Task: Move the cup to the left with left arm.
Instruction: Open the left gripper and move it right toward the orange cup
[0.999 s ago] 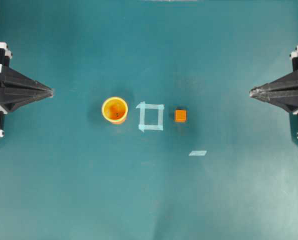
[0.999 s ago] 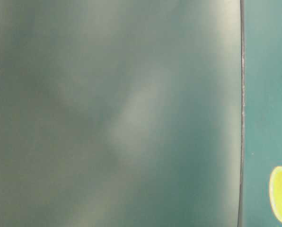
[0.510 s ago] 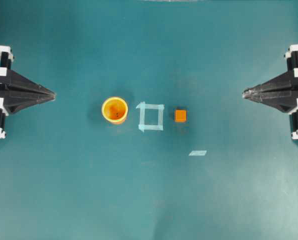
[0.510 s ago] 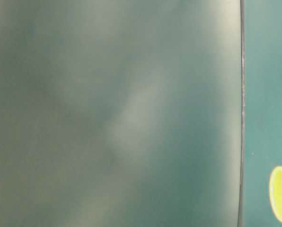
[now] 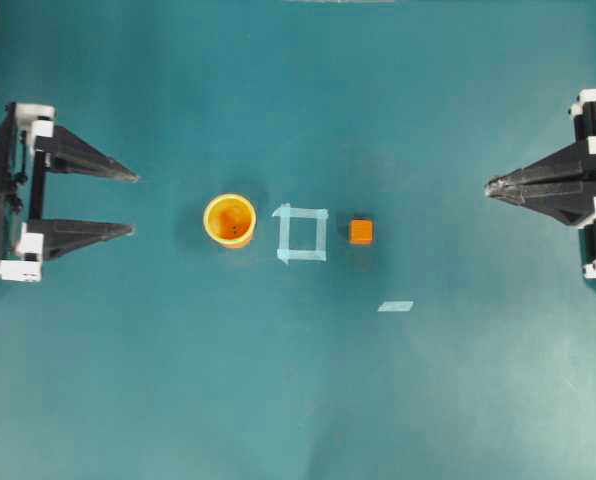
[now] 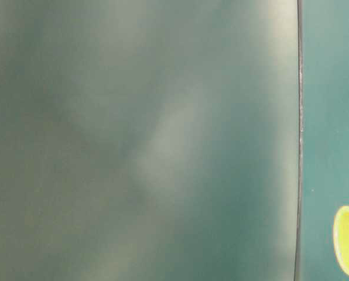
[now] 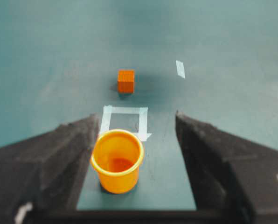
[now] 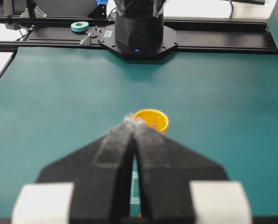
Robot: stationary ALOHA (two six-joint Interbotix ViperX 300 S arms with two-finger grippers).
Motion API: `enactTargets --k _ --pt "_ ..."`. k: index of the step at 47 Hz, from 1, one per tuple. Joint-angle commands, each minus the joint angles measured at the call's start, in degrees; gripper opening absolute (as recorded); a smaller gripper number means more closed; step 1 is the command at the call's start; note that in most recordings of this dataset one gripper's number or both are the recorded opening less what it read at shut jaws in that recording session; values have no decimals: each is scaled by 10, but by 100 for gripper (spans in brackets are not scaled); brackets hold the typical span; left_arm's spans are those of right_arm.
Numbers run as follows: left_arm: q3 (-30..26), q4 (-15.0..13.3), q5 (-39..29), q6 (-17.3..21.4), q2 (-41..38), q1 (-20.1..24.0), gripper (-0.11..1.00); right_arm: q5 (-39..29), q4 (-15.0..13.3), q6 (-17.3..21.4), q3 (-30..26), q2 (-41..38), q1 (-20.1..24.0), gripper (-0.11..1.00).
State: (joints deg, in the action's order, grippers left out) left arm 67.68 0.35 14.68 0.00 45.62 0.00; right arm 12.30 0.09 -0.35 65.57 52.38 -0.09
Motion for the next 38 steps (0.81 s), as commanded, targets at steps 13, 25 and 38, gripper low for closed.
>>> enactTargets --k 13,25,38 --pt "-12 2 60 2 -117 4 80 3 0 1 -19 -1 -1 0" --pt "4 1 156 2 -229 18 83 3 0 3 -25 1 -1 0" --pt "4 2 214 0 -330 18 83 -4 0 4 -31 5 -1 0"
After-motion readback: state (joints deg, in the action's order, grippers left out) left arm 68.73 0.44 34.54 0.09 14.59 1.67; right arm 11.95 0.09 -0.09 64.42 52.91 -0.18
